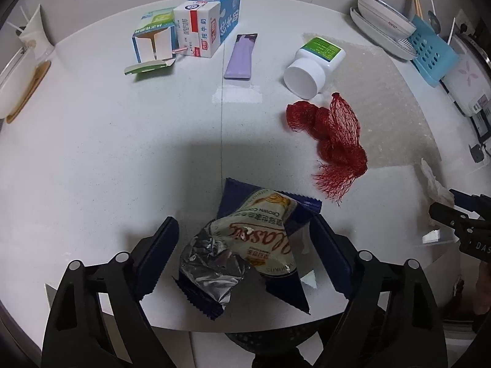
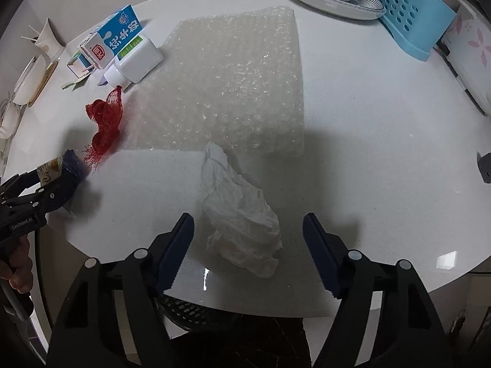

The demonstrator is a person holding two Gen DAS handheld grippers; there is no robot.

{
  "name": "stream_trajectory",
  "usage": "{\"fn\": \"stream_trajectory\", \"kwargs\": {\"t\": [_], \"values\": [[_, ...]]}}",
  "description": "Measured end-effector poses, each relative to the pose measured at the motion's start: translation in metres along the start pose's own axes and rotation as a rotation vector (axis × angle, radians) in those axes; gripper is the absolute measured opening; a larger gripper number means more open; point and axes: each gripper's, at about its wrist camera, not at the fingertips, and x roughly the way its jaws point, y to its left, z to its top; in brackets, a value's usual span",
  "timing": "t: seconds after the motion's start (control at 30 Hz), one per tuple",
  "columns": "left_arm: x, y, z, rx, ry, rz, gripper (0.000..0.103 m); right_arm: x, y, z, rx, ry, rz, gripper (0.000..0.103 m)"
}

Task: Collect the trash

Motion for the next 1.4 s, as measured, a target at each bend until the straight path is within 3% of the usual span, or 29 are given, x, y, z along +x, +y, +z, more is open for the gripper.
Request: {"fn": "stream_trajectory", "kwargs": {"t": [0.13,0.3,0.43,0.53,0.67,1.4], "values": [[0.005,-0.006,-0.001,0.027,0.009,0.069,0.074,0.001,0.004,0.002,-0.014,-0.004,-0.004,0.05],[0.004,-0.005,0.001,0.003,0.023,0.083,0.053,0.001,0.005,0.007,-0.017,0.002,-0.034,0.025],[0.004,-0.009,0.005,-0.01,0.032,0.089,0.039,0.0,0.003,0.008,-0.004,0.004,-0.044,0.015],[0.003,-0.01,0.007,-0.01,0.033,0.095,0.03,0.001,0.001,0.012,0.0,0.005,-0.044,0.013],[0.003,-0.011,0.009,-0.009,0.037,0.099,0.028,0.001,0.001,0.015,0.005,0.006,-0.044,0.013],[-0.048,0.002,-0.009,-0.055,-0.045,0.056,0.026,-0.033,0.02,0.009,0.005,-0.075,-0.03,0.013]]}}
